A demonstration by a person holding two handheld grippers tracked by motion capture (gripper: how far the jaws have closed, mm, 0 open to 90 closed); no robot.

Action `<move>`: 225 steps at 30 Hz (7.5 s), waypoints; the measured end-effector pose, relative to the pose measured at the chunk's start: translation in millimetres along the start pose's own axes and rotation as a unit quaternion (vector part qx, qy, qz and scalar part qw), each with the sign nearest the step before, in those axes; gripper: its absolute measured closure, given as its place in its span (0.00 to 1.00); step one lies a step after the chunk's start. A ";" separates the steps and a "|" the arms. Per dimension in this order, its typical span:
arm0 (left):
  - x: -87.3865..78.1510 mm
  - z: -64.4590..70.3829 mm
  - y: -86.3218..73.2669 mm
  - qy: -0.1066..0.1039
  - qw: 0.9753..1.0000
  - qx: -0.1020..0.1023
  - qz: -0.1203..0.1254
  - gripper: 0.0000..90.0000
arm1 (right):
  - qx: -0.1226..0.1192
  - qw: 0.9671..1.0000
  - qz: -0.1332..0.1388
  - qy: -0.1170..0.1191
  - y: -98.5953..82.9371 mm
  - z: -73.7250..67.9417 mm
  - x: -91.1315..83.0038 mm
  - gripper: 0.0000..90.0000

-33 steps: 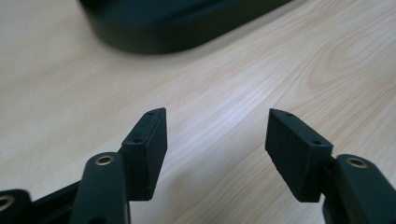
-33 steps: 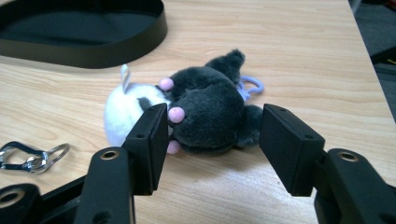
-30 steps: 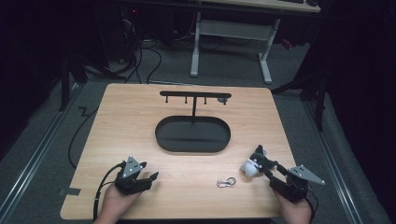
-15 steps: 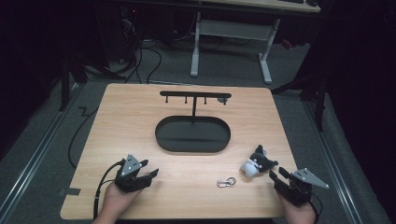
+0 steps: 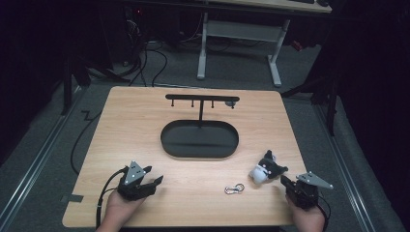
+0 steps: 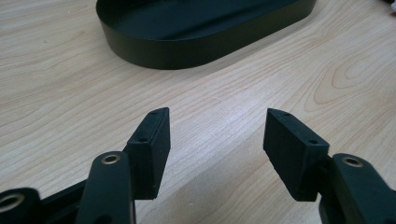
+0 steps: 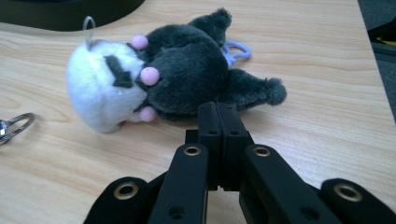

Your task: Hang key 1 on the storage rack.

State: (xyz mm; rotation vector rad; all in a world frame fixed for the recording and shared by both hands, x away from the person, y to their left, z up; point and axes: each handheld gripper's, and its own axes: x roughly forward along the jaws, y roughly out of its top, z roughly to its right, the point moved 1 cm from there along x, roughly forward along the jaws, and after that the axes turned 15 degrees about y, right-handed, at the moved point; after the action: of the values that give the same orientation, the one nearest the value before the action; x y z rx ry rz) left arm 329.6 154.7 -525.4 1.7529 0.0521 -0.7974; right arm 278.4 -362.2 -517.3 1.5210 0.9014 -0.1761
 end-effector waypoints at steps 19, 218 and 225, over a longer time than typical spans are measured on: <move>-29.8 -17.4 -20.4 0.024 0.999 -0.029 0.003 0.46 | -0.028 0.999 -0.039 -0.015 36.3 20.8 53.7 0.99; -2.0 11.5 1.5 -0.040 0.998 0.041 0.021 0.37 | -0.029 0.941 -0.327 0.087 111.0 -22.1 46.8 0.52; -3.1 11.1 1.8 -0.039 0.998 0.040 0.025 0.38 | -0.032 0.943 -0.318 0.093 123.2 -34.2 40.3 0.52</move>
State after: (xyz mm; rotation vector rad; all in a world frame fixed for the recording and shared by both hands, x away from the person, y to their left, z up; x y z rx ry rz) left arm 322.6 145.4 -523.6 1.7897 -0.0765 -0.8417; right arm 368.7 -301.3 -439.2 1.1525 1.5209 -0.4682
